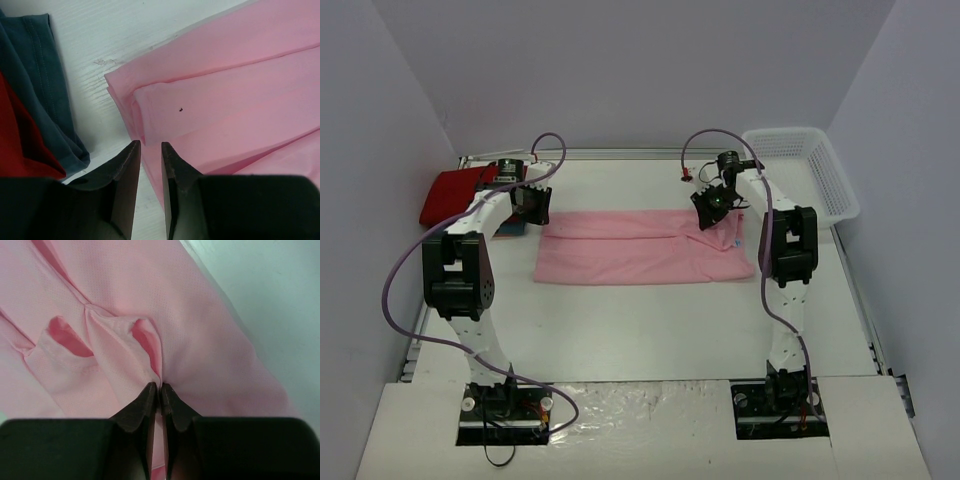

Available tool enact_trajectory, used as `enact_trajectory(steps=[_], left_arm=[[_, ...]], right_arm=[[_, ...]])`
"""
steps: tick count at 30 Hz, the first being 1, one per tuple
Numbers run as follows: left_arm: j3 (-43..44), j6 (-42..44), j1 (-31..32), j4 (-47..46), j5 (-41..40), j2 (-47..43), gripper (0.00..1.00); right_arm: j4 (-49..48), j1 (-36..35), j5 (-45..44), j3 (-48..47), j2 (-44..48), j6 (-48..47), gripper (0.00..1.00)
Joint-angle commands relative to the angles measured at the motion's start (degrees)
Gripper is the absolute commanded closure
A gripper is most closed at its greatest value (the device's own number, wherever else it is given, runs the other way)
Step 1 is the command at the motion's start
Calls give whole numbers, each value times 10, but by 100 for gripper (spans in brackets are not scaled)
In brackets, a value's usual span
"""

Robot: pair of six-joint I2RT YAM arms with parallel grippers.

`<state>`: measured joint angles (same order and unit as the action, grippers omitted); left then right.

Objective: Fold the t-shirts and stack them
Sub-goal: Fold the other side of the tshirt into a rectangle

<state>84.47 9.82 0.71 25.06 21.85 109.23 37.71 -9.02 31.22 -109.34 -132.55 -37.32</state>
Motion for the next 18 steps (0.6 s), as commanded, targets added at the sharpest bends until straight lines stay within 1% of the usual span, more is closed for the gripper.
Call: enact_trajectory(steps=[1,12,15,18], left_arm=[[2,-2,-4,-3,14,-46,77],[2,-2,-4,-4,19,-49,77],[2,-2,-4,-4,21,-48,77],[3,-3,-4,-3,21,-47,77]], right_arm=[[28,-9,-6,13,60,5,94],[28,-20,-18,53,101,3,94],[28,-22,-21,59,105,2,93],[28,-25,-23,62,107,1,90]])
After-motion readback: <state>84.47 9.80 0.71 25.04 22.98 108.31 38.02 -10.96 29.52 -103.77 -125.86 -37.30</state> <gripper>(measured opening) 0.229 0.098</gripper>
